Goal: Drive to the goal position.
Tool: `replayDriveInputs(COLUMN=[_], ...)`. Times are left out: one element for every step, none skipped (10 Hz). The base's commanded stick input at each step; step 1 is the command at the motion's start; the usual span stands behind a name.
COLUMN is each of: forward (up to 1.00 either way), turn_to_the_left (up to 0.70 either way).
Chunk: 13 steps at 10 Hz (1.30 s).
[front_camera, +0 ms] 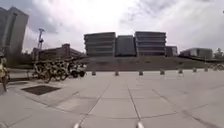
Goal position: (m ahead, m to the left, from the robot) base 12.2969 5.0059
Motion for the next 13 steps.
replayDriveInputs(forward=[0.70, 0.70, 0.70, 0.70, 0.70, 0.70, 0.70, 0.70, 0.70, 0.70, 0.70, 0.70, 0.70], turn_to_the_left=[0.00, 0.00, 0.00, 0.00, 0.00, 0.00, 0.00, 0.00, 0.00, 0.00, 0.00, 0.00, 0.00])
